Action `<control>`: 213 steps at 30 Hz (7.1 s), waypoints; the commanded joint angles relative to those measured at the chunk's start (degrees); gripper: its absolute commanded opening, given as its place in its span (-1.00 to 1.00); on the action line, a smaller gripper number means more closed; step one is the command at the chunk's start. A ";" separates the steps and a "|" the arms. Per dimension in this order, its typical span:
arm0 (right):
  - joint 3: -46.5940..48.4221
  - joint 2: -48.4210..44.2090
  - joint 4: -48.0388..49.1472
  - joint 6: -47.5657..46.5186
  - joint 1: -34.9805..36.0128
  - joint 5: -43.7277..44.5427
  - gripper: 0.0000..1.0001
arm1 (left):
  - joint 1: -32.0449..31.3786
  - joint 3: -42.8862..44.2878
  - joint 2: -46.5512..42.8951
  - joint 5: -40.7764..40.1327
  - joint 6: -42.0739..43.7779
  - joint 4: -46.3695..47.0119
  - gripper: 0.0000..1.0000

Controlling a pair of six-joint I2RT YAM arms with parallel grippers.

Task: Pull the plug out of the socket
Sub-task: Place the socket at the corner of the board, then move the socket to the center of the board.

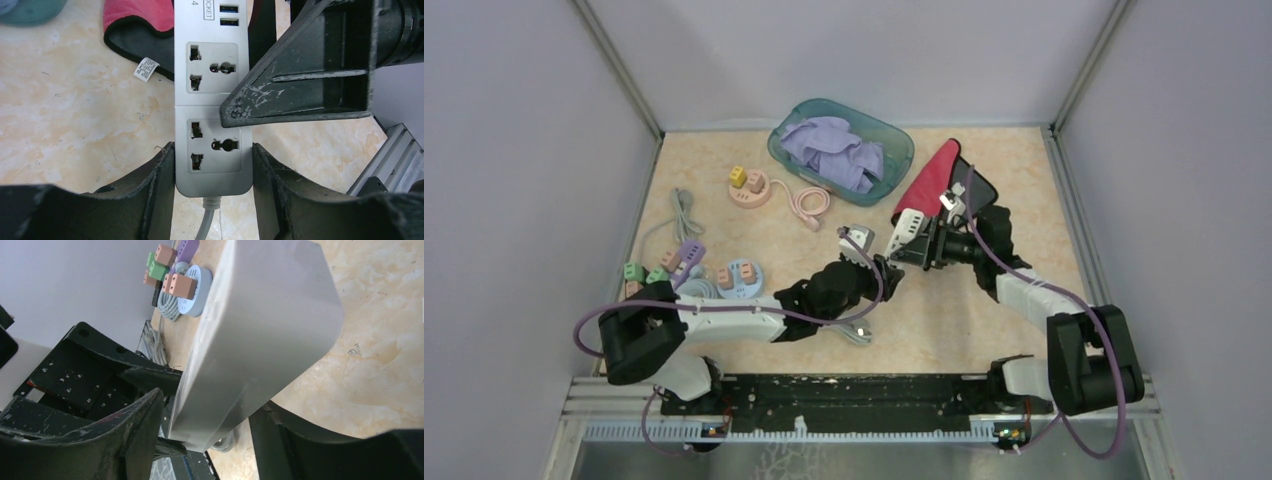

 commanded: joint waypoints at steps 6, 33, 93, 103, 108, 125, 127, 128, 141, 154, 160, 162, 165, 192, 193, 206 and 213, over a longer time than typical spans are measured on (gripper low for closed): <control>0.14 1.49 3.59 2.94 0.43 -1.29 -0.58 | -2.18 6.43 1.98 -7.24 0.69 -0.89 -0.95; 17.77 0.75 -30.71 -34.80 -5.45 -11.95 -1.00 | -1.65 -17.17 -21.93 4.77 14.18 8.21 1.00; 108.04 66.95 -84.04 -66.96 -25.81 37.64 -0.88 | -0.03 -26.98 -50.09 -2.39 12.56 -10.99 1.00; 107.26 69.62 -79.49 -65.06 -23.83 37.64 -0.20 | 0.03 -26.11 -48.94 -2.79 12.49 -11.57 1.00; 106.51 69.78 -78.19 -63.41 -23.85 38.87 -0.11 | -0.01 -25.38 -47.97 -2.19 12.23 -12.05 1.00; 85.71 47.79 -68.55 -60.73 -25.06 33.09 0.28 | -0.01 -22.57 -51.00 -2.27 7.77 -21.40 1.00; 81.47 43.85 -66.79 -60.53 -25.14 32.08 0.29 | -0.02 -22.40 -51.44 -2.12 6.96 -22.41 1.00; 79.48 41.86 -66.16 -60.48 -25.13 31.48 0.29 | 0.02 -22.30 -51.68 -2.08 6.54 -23.13 1.00; 62.53 18.03 -62.34 -58.02 -25.07 13.28 0.30 | 0.03 -22.27 -52.11 0.34 2.75 -24.88 1.00; 38.70 -5.23 -40.44 -43.36 -23.58 -9.38 0.34 | 0.01 -19.24 -52.18 -0.92 2.64 -31.38 1.00; 24.65 -13.12 -21.27 -32.10 -23.58 -16.09 0.42 | 0.03 -16.49 -52.63 -2.84 3.57 -36.18 1.00; 20.81 -15.28 -16.68 -30.43 -23.64 -17.16 0.48 | 0.00 -15.38 -52.60 -3.62 3.82 -37.99 1.00; 16.94 -16.83 -13.28 -29.48 -23.63 -18.54 0.50 | -0.02 -13.34 -52.64 -5.95 4.37 -41.60 1.00; 15.88 -15.76 -19.52 -33.53 -23.20 -17.52 0.50 | 34.97 -4.67 -34.74 13.20 10.61 -46.84 1.00; 15.88 -15.68 -19.51 -33.51 -23.24 -17.45 0.50 | 35.65 -4.06 -34.27 13.19 10.67 -47.51 1.00; 15.68 -15.27 -19.75 -33.92 -22.97 -17.10 0.50 | 43.15 5.46 -22.95 13.05 14.18 -58.72 0.99; 15.61 -14.76 -19.75 -33.93 -22.83 -17.14 0.50 | 43.67 2.06 -24.47 14.32 13.85 -55.90 0.99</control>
